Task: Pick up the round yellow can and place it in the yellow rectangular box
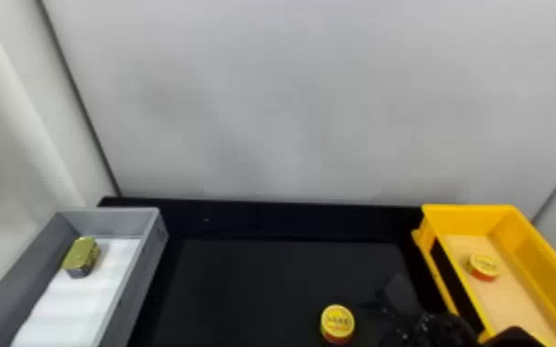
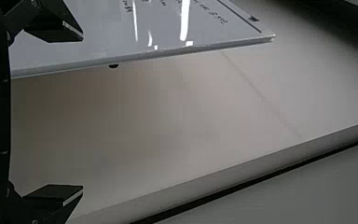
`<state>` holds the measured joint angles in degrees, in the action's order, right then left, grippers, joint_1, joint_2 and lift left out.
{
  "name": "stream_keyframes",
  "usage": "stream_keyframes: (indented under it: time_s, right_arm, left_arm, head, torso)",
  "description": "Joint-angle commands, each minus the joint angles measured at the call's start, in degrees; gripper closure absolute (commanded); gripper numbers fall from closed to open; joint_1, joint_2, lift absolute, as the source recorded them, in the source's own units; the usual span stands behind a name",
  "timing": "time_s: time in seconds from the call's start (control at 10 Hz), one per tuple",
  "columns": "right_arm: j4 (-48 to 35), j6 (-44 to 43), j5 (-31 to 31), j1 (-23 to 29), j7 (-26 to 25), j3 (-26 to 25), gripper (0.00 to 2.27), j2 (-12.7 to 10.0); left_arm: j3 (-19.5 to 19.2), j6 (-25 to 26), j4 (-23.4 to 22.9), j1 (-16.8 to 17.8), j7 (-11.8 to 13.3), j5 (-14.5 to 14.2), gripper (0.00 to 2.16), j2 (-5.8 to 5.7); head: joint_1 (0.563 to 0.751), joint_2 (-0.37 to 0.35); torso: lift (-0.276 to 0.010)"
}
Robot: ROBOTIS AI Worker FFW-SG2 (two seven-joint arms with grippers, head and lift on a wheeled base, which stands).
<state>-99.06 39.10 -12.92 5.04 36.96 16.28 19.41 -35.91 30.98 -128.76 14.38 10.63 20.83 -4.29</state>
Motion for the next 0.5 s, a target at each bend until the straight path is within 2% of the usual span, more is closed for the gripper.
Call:
stream_keyframes:
  time_s: [0.0,0.4]
  right_arm:
    - [0.7,-0.1,0.0,0.0,0.2,-0.4,0.13,0.3]
    - [2.9,-1.2,0.1,-0.7,0.7,0.2,0.13,0.0]
  left_arm:
    - [-0.2,-0.1,-0.1,-0.1,0.0,0.0,0.13,0.07]
    - [-0.4,-0.5,-0.3,-0.1,0.0,0.0,0.13,0.25]
  head:
    - [0.629,0.012]
    - [0.629,0.012]
  torso:
    - [-0.055]
    - [-0.055]
